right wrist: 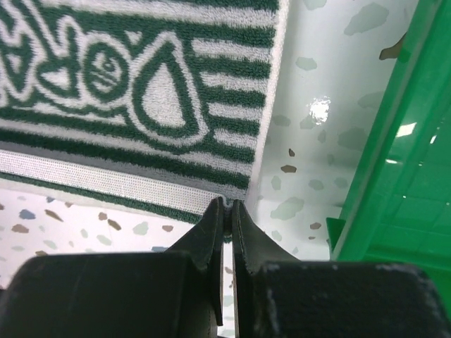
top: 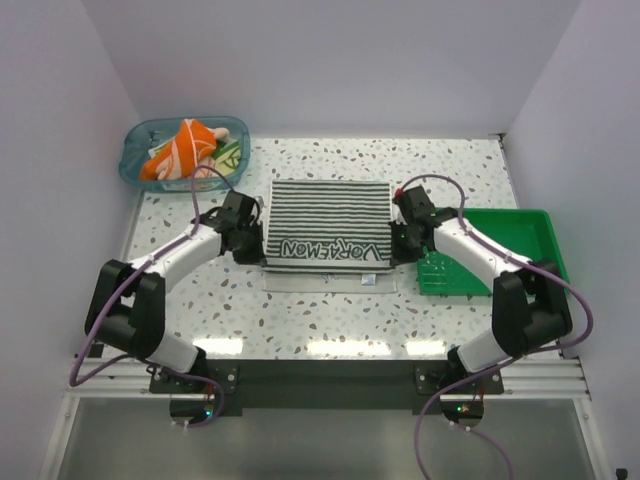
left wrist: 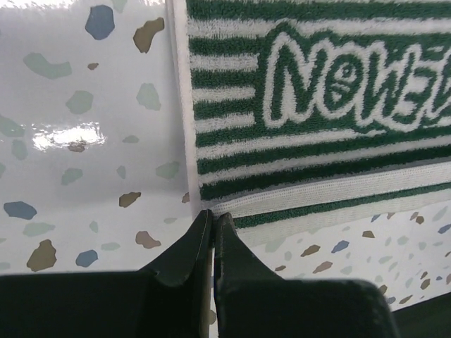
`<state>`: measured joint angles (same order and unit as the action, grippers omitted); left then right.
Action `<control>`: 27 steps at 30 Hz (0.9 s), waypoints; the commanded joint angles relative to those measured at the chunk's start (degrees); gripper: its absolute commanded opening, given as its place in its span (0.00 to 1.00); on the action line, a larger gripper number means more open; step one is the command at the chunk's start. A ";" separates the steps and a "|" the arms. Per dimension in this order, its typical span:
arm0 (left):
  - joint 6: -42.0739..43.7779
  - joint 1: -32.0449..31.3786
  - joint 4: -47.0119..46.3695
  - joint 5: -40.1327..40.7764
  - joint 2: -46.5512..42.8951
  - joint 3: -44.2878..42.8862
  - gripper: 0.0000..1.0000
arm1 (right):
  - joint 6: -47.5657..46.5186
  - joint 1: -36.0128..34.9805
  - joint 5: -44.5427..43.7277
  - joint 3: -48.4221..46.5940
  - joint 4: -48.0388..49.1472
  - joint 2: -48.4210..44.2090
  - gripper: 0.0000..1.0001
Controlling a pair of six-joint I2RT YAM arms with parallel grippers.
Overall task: Fold and stack the towels
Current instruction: Fold the towel
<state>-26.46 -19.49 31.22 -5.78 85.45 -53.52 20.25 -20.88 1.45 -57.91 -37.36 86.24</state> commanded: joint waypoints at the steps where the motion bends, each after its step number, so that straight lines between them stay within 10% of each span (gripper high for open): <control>1: 0.09 -0.11 -3.18 5.43 1.64 2.62 0.00 | -0.56 1.20 -5.50 2.27 1.85 2.09 0.00; 8: -1.23 -1.69 -5.65 5.61 1.83 6.14 0.01 | -0.04 1.20 -5.41 5.09 4.85 3.68 0.00; 13: -2.37 -1.78 -5.39 5.52 -1.94 8.07 0.26 | 0.05 0.50 -4.18 6.32 4.50 0.61 0.23; 27: -6.32 -2.14 -2.65 1.56 -22.95 13.27 0.69 | 3.48 -3.72 -1.63 13.71 0.35 -20.58 0.42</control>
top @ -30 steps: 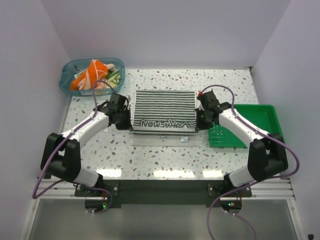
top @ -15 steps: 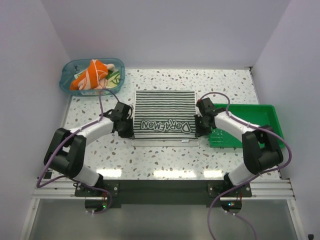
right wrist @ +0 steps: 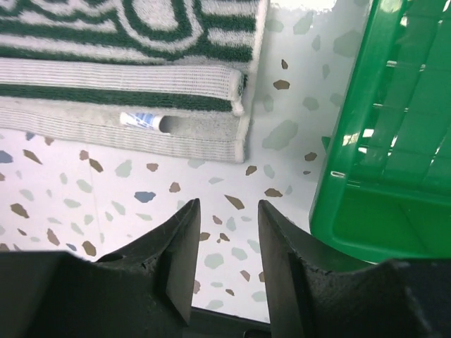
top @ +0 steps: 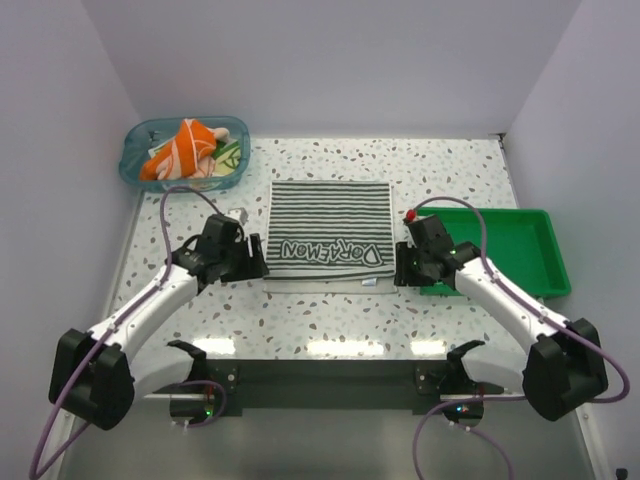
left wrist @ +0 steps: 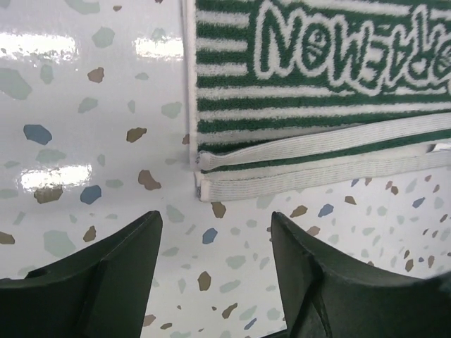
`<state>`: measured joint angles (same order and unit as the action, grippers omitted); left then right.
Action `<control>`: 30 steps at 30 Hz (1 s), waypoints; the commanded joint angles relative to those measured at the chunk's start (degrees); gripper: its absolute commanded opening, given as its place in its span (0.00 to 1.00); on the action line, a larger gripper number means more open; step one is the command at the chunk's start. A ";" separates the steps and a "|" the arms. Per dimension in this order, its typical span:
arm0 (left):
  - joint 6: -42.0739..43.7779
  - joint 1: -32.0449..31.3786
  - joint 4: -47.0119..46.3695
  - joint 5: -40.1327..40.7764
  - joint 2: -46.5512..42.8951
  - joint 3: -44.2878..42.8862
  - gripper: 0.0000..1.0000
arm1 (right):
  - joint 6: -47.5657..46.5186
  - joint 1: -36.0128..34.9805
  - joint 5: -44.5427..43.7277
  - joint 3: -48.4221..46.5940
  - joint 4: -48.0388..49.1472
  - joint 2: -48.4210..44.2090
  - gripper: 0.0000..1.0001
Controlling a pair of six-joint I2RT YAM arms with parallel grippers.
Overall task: Fold and stack the towels
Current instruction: Fold the towel
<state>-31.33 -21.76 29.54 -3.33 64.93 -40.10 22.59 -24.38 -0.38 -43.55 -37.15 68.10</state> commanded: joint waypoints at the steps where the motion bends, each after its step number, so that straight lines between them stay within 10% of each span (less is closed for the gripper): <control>1: -1.45 0.14 -1.58 -0.89 -2.17 -0.77 0.69 | 1.05 -0.23 0.21 -2.40 0.84 -2.27 0.44; 12: 3.73 -3.64 -3.35 -0.36 18.12 -18.61 0.58 | -1.49 -2.60 -6.73 -20.51 2.35 21.01 0.52; 30: 3.47 -8.56 -4.84 -1.68 23.59 -11.68 0.43 | 3.69 -9.72 -7.70 -17.11 3.22 29.03 0.50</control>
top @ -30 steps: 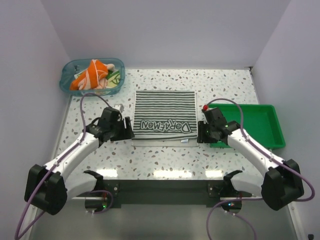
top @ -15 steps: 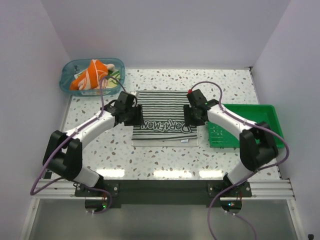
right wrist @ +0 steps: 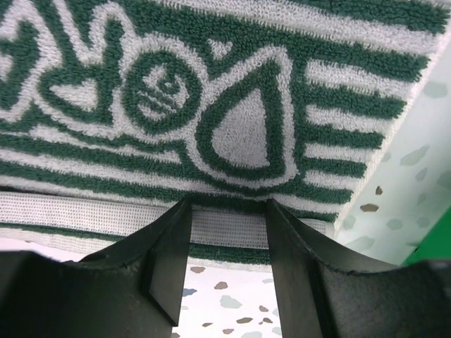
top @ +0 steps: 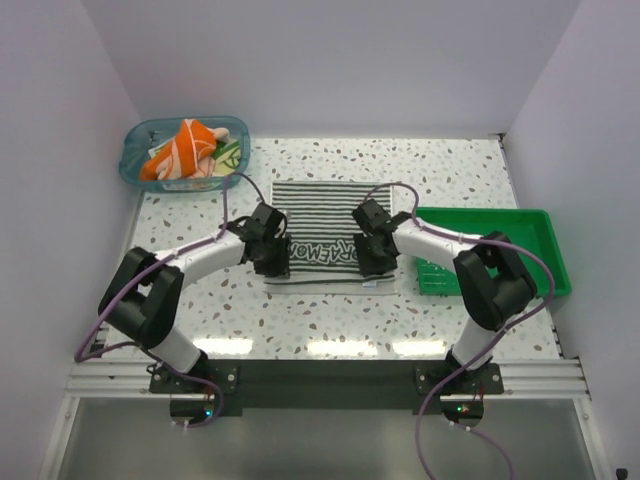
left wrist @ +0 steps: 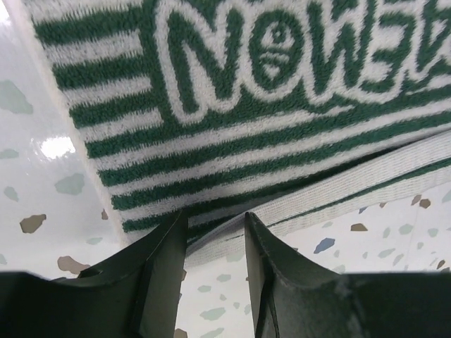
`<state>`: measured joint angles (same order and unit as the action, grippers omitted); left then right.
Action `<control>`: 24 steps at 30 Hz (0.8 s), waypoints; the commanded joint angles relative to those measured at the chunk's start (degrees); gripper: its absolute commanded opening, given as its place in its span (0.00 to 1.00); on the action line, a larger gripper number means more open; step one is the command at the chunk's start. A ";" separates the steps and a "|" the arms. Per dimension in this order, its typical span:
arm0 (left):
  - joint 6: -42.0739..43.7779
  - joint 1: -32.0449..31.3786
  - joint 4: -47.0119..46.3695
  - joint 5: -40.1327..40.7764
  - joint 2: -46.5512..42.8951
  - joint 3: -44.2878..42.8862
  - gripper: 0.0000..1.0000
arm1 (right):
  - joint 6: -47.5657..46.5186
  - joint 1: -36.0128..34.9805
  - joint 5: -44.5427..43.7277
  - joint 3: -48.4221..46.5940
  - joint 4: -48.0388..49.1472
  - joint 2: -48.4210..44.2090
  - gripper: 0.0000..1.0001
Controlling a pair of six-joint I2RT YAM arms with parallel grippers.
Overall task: Fold and stack the towels
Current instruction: Fold the towel
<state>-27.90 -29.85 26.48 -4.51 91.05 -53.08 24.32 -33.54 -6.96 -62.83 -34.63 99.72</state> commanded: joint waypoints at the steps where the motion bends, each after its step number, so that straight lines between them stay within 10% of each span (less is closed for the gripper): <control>1: 0.04 -0.56 -1.70 -0.67 -2.89 2.01 0.43 | 2.31 -0.65 -1.04 2.71 0.71 -3.30 0.49; 24: -4.18 -1.44 -4.77 -0.50 -12.12 14.85 0.44 | 7.94 -1.88 3.45 22.30 6.68 -20.97 0.47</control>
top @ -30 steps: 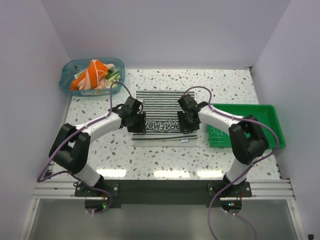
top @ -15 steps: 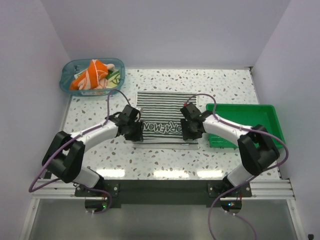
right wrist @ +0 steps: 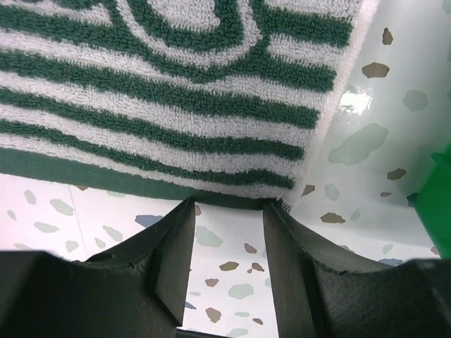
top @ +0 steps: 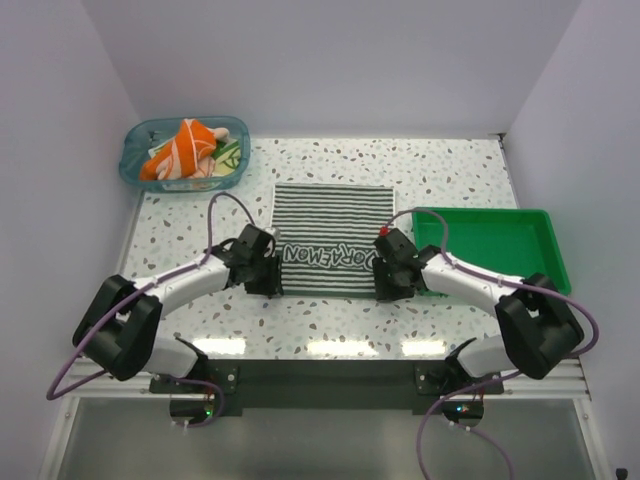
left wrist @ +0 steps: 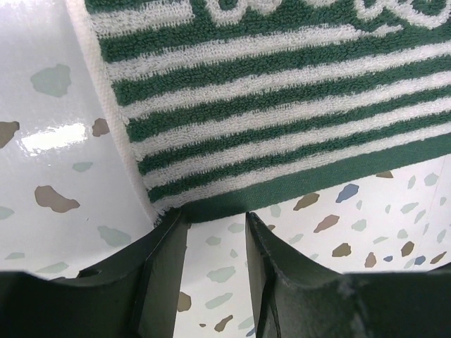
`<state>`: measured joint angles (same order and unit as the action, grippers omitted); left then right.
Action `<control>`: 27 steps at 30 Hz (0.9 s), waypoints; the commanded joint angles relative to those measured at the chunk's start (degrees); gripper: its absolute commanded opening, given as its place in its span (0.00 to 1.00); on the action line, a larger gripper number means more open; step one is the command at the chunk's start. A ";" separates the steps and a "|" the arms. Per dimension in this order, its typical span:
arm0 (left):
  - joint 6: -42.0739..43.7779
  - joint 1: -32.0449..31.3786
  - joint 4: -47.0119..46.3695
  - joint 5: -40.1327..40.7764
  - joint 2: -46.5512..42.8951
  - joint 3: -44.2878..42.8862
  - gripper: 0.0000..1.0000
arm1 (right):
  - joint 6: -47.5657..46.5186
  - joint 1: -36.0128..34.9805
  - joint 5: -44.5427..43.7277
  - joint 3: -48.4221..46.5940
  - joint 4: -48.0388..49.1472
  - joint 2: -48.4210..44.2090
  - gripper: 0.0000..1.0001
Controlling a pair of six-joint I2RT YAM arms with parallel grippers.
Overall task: Fold and stack the towels
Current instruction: Fold the towel
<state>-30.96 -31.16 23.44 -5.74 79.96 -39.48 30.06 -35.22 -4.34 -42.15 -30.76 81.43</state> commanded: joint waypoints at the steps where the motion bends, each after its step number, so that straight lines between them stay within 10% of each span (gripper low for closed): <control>1: -1.21 -0.13 -1.21 0.99 -1.12 1.25 0.44 | 2.28 -0.20 0.65 1.81 2.55 -3.03 0.47; 11: -2.44 -0.13 6.00 5.56 -8.24 -6.30 0.49 | -0.36 -0.20 -3.39 -5.65 -3.87 -9.01 0.47; 27: -4.63 -0.31 0.02 2.67 4.59 -0.52 0.43 | -1.06 -0.20 -0.33 -0.57 2.47 2.68 0.43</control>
<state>-32.86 -31.22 24.18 -1.32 84.55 -43.35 29.52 -35.24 -6.37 -43.92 -29.04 82.98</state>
